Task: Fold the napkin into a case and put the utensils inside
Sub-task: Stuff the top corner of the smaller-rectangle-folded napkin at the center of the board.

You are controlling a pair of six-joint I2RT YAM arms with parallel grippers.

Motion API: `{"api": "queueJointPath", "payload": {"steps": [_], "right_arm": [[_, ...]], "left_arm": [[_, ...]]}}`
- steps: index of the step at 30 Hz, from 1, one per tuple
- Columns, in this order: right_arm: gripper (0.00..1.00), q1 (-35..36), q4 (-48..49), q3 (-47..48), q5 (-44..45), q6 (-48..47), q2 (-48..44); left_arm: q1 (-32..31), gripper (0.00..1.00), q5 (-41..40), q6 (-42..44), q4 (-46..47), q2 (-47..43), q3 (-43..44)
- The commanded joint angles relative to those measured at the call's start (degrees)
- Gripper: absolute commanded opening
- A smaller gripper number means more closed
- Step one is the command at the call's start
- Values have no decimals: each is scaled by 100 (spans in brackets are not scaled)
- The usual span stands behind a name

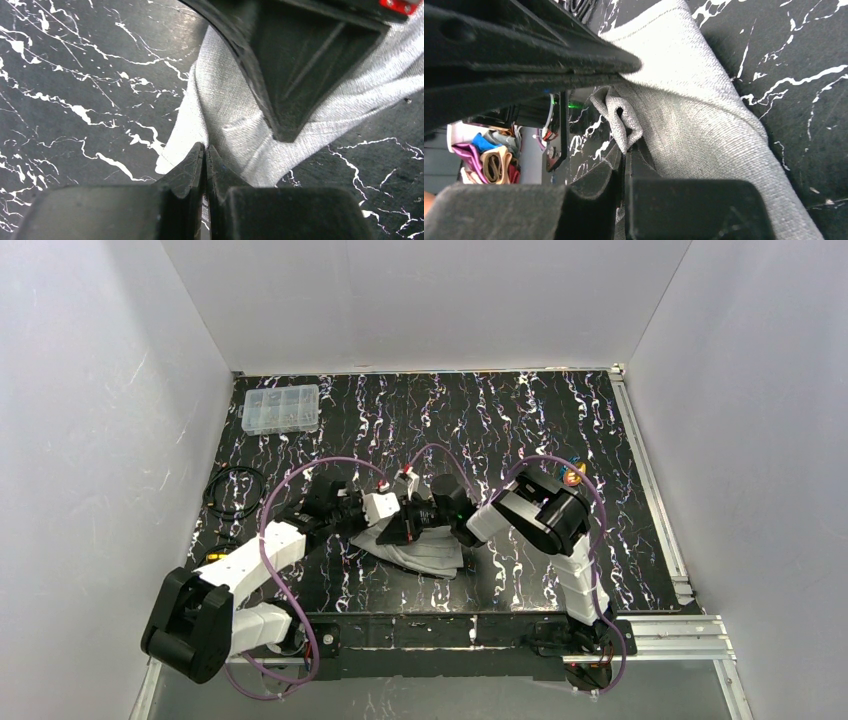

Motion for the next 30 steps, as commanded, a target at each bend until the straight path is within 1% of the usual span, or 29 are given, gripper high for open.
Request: {"api": "queueJointPath", "payload": {"steps": [1,4,7,9,20,23,30], "right_arm": [[2,-181,-208,306,-292,270,-59],[2,-270,-1058,687,-527,178,5],[2,-319,-1341,972,-893,407,175],[2,-322,-1617,1077,-990,392,243],[2,-323,-2789,1437,-996,-50,495],[2,-326,-2948,1538,-1010,-55,535],[1,-328,-3683,1838,-856,-159,528]], "left_arm": [[-12,0,245,197,46,-215,-171],[-12,0,228,235,113,-227,-217],[-13,0,232,167,196,-227,-217],[-12,0,218,102,240,-203,-193],[-12,0,63,-153,324,-177,-94],[-12,0,161,-94,255,-236,-102],[-12,0,387,141,278,-463,-284]]}}
